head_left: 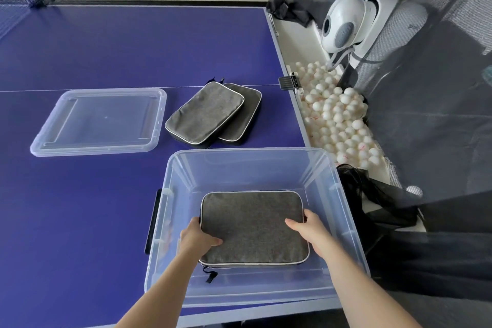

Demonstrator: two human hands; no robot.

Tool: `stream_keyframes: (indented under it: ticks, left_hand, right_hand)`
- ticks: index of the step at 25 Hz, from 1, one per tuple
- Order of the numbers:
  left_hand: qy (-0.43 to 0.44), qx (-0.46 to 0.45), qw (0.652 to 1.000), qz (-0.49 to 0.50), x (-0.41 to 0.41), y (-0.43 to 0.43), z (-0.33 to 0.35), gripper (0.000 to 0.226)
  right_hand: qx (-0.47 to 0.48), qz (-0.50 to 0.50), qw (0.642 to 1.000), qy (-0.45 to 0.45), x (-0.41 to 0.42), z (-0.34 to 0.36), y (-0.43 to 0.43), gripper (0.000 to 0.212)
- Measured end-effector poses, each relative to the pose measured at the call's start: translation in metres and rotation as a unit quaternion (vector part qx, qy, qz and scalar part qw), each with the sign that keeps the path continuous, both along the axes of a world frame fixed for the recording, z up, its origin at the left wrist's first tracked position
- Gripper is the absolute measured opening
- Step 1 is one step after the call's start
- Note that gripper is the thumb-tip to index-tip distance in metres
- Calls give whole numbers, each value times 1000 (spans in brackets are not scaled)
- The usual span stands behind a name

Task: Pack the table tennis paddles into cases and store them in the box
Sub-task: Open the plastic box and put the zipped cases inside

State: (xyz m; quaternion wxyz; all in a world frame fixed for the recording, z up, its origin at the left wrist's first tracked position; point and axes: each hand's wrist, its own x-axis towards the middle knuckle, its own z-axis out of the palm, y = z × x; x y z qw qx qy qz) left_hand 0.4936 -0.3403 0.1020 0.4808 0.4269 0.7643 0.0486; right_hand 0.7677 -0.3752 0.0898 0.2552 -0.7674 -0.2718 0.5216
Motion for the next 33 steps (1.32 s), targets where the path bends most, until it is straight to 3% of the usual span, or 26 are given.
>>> stream_keyframes:
  ticks: [6,11,18,25,29,33]
  left_hand:
    - [13,13,1000,-16,0,-1,0,79]
    - [73,75,988,-111,7,0,10,80]
    - [126,258,920,-268,16,27,61,70]
    - [159,398,892,-146,-9,33,129,67]
    - [237,336,906,-105,-73,13,133,76]
    - [284,240,927,-49,-141,-36,121,77]
  right_hand:
    - [-15,27,998,-56,-3,5,0,43]
    - [24,74,985,-152,-10,22,3,60]
    - [169,118,956,-211,-25,73,30,56]
    - [303,252,882,-259,-80,120,76,57]
    - [338,365,833,-241,-137,128,96,59]
    - [339,492,756,-266,-212,125,94,62]
